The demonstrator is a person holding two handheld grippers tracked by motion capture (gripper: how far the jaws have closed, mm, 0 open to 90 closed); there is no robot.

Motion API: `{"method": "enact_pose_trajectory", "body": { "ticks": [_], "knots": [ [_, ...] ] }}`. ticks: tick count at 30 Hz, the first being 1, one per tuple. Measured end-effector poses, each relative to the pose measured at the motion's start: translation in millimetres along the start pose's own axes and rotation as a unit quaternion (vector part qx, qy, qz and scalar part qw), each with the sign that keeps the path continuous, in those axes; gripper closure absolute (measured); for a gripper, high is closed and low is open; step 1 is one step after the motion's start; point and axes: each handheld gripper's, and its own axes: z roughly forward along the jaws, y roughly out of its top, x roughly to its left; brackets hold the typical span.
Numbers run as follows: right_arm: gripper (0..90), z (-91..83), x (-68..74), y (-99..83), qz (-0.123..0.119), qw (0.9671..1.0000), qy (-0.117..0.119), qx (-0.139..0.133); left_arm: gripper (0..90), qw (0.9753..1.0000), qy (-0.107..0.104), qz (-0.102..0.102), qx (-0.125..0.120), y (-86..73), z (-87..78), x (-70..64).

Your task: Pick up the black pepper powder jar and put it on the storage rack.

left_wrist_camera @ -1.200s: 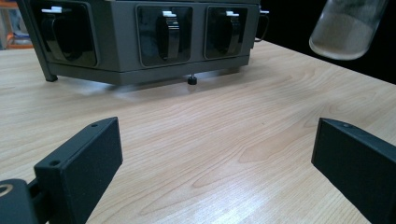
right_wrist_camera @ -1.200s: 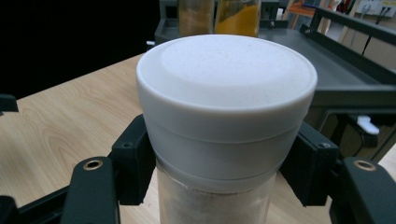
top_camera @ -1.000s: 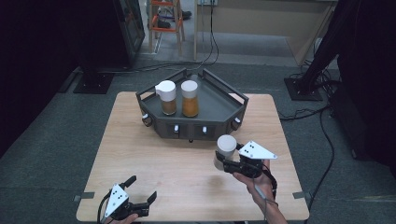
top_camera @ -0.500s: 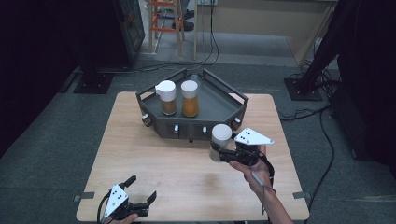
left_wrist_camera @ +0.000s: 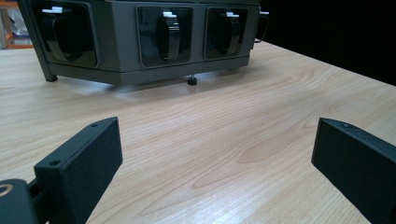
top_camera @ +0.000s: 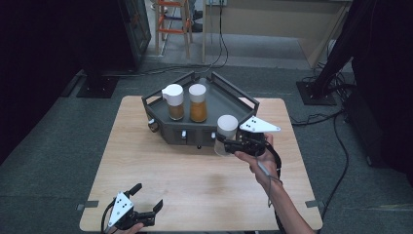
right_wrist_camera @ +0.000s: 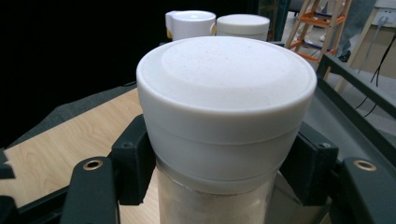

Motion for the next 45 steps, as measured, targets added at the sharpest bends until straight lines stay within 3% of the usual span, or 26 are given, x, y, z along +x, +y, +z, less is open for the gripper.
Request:
{"method": "enact_pose_trajectory", "body": {
  "ticks": [23,45],
  "knots": [
    [34.7,33.1,-13.0,39.7,0.012,0.9989,-0.045,0.005,1.7,1.0,-0.001,-0.001,0.001,-0.5,0.7,-0.3],
    [34.7,80.4,-21.4,49.0,0.024,0.9944,-0.102,0.018,1.7,1.0,-0.003,0.0,-0.002,-0.2,-0.3,0.2]
  ]
}}
